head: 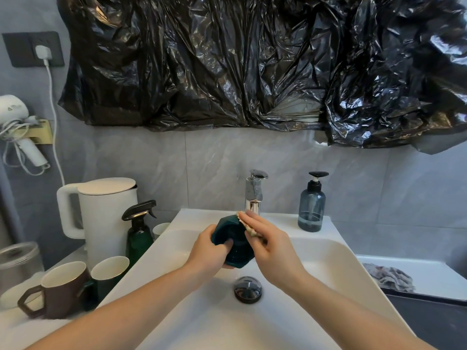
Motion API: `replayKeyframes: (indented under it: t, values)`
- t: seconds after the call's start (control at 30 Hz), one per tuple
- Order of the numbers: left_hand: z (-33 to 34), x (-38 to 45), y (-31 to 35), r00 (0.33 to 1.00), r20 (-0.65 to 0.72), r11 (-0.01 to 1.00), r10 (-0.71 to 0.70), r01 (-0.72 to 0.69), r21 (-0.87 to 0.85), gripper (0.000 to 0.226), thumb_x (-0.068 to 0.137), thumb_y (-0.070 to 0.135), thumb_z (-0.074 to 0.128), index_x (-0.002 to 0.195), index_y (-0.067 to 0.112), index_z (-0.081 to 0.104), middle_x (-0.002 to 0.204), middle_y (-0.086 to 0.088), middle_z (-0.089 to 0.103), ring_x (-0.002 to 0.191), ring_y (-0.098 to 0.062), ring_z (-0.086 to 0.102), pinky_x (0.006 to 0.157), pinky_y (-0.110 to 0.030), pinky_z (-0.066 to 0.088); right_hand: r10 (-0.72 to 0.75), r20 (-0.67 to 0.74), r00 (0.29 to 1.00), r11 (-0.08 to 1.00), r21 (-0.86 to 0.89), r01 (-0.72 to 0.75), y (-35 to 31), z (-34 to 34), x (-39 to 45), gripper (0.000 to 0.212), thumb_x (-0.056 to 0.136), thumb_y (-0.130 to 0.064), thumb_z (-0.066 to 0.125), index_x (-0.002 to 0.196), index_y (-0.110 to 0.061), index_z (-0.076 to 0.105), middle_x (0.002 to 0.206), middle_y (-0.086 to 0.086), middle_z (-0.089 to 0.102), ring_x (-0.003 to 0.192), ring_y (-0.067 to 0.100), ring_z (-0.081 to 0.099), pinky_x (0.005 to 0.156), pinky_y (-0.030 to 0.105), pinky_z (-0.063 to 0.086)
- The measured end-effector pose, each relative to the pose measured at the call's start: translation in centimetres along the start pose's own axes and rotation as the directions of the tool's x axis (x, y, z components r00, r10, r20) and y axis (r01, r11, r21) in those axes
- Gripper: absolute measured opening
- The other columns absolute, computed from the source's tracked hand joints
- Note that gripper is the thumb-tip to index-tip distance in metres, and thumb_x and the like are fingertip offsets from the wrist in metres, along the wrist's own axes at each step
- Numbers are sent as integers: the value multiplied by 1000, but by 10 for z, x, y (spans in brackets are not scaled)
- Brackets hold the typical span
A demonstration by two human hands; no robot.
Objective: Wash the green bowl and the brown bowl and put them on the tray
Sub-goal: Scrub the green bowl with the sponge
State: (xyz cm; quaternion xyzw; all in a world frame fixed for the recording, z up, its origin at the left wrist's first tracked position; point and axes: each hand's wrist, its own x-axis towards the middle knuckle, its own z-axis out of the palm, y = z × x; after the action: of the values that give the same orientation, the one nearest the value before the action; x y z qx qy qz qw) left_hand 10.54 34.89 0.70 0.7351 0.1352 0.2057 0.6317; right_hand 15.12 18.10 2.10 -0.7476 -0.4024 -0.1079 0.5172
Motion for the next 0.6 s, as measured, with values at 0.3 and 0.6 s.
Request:
replayKeyframes:
  t: [0.3, 0.6]
  values:
    - [-6, -6, 14, 981, 21, 940, -193, 191, -281, 22, 107, 6, 57, 128, 11, 60, 121, -13, 71, 103, -32, 73, 61, -32, 63, 146, 163, 976, 983, 86, -162, -14, 11, -8, 61, 111, -28, 40, 159, -49, 10, 94, -13, 61, 86, -2, 62, 83, 17, 54]
    - [-1, -9, 15, 951, 161, 930, -263, 294, -221, 25, 106, 11, 58, 130, 9, 64, 111, -16, 79, 90, -30, 79, 67, -33, 63, 15, 136, 991, 999, -34, -10, -6, 6, -5, 57, 111, -25, 35, 163, -38, 15, 168, -25, 8, 150, -15, -1, 125, 18, 7]
